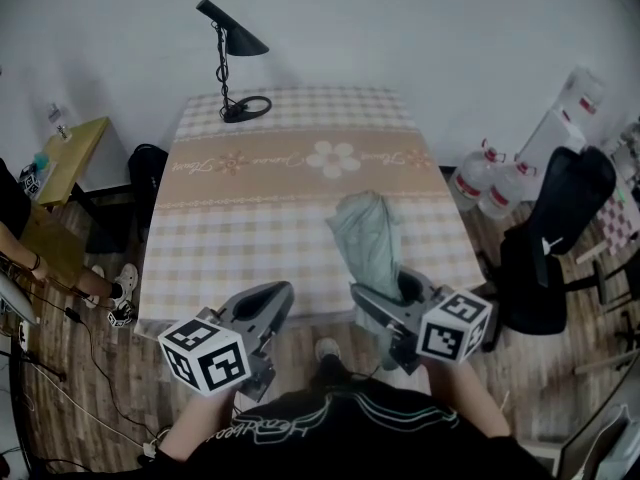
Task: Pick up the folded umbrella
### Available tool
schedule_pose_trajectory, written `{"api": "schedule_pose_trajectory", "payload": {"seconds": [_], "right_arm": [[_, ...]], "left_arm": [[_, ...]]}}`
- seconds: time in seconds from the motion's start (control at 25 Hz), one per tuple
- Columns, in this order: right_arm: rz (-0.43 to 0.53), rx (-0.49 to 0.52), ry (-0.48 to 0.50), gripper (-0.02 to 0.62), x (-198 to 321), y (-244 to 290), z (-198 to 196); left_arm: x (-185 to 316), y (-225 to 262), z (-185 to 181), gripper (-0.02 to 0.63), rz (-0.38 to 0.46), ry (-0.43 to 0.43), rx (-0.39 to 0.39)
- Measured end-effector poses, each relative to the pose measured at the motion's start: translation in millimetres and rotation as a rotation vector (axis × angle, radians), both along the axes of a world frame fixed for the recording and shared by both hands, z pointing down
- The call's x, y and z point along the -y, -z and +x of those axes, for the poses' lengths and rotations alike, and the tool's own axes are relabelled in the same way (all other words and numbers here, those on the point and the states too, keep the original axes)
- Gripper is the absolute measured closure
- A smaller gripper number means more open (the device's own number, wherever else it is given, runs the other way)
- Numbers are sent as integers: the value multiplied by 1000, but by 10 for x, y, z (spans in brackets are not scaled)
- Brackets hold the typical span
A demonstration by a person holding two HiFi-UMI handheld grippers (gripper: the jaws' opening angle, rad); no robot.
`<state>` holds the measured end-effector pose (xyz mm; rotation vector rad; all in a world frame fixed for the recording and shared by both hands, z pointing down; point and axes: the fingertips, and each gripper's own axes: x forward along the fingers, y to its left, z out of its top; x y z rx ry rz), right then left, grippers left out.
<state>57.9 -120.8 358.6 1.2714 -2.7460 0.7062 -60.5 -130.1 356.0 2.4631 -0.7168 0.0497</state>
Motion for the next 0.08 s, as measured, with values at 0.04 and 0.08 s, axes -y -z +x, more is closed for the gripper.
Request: {"api": "schedule_pose_trajectory", "payload": {"seconds": [0.04,0.08], "right_arm": [[0,2,-2,314,-2,5,-1],[0,5,-4,314,-4,9,-2]], "left_arm": [[-3,2,-5,609,0,0,0],[-7,3,-11,609,1,0,0]]}}
